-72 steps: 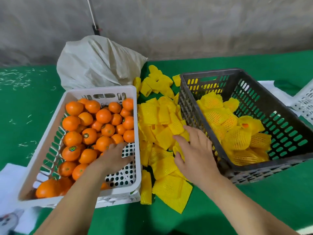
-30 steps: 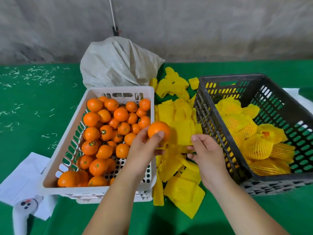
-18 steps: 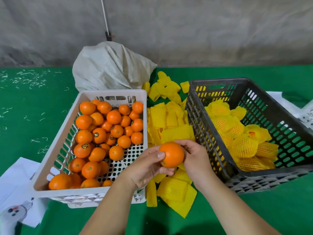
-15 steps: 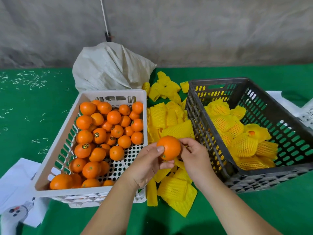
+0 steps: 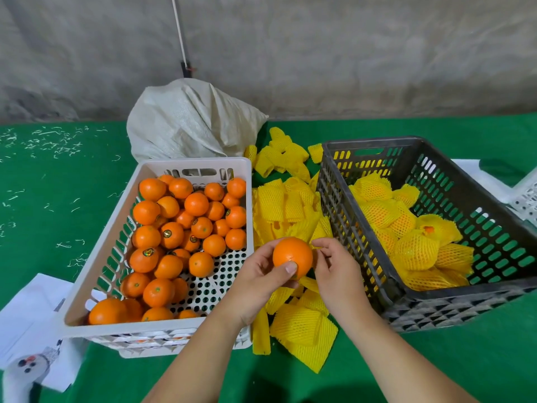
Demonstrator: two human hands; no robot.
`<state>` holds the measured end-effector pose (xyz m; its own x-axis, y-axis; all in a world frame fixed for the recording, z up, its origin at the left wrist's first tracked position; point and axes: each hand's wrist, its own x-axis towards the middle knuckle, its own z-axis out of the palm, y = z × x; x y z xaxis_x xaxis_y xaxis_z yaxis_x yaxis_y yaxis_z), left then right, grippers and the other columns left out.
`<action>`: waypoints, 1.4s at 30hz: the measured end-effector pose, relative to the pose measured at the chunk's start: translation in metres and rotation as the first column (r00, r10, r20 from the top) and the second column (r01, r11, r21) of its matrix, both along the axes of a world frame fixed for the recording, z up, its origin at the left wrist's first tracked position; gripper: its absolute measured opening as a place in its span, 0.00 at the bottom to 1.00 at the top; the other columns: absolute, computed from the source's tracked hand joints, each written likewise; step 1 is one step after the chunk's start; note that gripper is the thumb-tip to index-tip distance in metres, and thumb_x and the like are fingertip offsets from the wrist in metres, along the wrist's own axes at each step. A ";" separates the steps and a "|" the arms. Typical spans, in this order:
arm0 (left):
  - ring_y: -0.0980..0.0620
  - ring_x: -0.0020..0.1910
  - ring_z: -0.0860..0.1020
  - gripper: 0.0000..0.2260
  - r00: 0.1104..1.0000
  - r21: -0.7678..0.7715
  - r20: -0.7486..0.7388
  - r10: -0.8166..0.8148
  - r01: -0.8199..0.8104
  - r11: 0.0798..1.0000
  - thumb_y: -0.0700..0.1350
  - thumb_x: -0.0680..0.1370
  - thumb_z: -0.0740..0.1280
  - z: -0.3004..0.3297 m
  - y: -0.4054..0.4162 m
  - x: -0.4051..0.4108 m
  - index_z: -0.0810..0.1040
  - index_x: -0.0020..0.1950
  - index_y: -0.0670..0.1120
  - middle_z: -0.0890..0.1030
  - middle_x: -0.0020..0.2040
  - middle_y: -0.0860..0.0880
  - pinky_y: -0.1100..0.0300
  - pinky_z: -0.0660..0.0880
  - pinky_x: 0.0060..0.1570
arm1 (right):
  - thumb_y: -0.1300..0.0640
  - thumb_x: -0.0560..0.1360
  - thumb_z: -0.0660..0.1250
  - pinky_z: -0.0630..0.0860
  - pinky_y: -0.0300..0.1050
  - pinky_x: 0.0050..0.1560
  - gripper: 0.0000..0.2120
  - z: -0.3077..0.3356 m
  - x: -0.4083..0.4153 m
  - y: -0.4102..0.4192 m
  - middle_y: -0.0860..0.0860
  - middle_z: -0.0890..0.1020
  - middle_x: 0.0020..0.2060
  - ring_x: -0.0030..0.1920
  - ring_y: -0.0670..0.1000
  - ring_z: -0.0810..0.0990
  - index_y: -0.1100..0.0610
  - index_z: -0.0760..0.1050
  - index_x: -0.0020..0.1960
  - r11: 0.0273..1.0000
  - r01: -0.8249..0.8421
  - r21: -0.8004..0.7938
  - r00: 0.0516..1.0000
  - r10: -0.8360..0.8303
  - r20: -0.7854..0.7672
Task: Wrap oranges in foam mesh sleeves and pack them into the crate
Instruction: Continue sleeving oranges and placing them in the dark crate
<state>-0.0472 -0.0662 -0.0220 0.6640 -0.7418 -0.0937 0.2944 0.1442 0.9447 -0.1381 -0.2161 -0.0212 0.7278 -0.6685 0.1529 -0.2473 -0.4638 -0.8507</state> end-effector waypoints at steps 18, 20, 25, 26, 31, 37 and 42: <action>0.47 0.54 0.84 0.28 0.999 -0.005 -0.023 0.037 -0.037 0.999 0.55 0.71 0.77 0.000 0.000 0.001 0.79 0.69 0.50 0.84 0.60 0.46 0.57 0.81 0.45 | 0.58 0.81 0.67 0.81 0.65 0.47 0.06 -0.001 0.006 -0.004 0.51 0.85 0.41 0.44 0.56 0.84 0.47 0.77 0.50 0.962 0.017 0.272 0.989 -0.057 0.140; 0.47 0.55 0.84 0.28 0.999 0.002 0.004 0.038 -0.038 0.999 0.55 0.71 0.77 0.000 0.000 0.001 0.79 0.69 0.51 0.83 0.62 0.43 0.57 0.80 0.46 | 0.58 0.81 0.67 0.83 0.59 0.46 0.08 0.000 0.006 -0.005 0.49 0.85 0.41 0.43 0.51 0.84 0.46 0.76 0.53 0.973 0.001 0.232 0.993 -0.029 0.117; 0.51 0.57 0.83 0.28 0.997 -0.015 0.043 0.069 -0.068 0.998 0.55 0.70 0.78 0.000 -0.001 0.001 0.77 0.69 0.57 0.79 0.66 0.47 0.59 0.80 0.49 | 0.58 0.81 0.64 0.80 0.47 0.38 0.09 0.001 0.004 -0.014 0.47 0.84 0.41 0.38 0.47 0.85 0.46 0.78 0.56 0.983 0.047 0.175 0.997 -0.056 0.049; 0.52 0.57 0.83 0.28 0.996 -0.018 0.044 0.078 -0.077 0.997 0.55 0.70 0.78 0.000 -0.001 0.002 0.76 0.69 0.58 0.78 0.66 0.48 0.60 0.79 0.49 | 0.57 0.82 0.62 0.79 0.45 0.37 0.10 0.004 0.003 -0.013 0.48 0.84 0.42 0.39 0.46 0.86 0.43 0.77 0.55 0.975 0.061 0.213 0.995 -0.076 0.064; 0.54 0.62 0.82 0.39 0.989 -0.012 0.120 0.089 -0.088 0.996 0.54 0.72 0.80 -0.005 -0.001 0.004 0.62 0.77 0.66 0.74 0.70 0.51 0.58 0.80 0.56 | 0.55 0.77 0.62 0.72 0.50 0.30 0.09 0.013 -0.001 0.001 0.46 0.77 0.32 0.31 0.47 0.76 0.42 0.76 0.53 0.994 -0.078 0.075 0.988 0.067 0.138; 0.47 0.60 0.82 0.28 0.968 -0.026 0.117 0.223 -0.221 0.975 0.47 0.75 0.75 -0.012 -0.008 0.004 0.70 0.71 0.63 0.82 0.62 0.49 0.52 0.81 0.57 | 0.57 0.79 0.61 0.75 0.37 0.53 0.10 0.023 -0.006 0.021 0.47 0.78 0.52 0.53 0.45 0.78 0.58 0.78 0.56 0.897 -0.169 -0.408 0.957 0.248 0.149; 0.39 0.70 0.76 0.32 0.993 -0.136 -0.070 0.099 -0.108 0.985 0.33 0.78 0.64 -0.017 -0.003 0.009 0.65 0.76 0.60 0.80 0.68 0.45 0.42 0.74 0.70 | 0.65 0.79 0.67 0.76 0.44 0.56 0.10 0.025 -0.002 0.029 0.48 0.74 0.55 0.56 0.48 0.75 0.58 0.76 0.59 0.874 -0.237 -0.424 0.951 0.297 0.081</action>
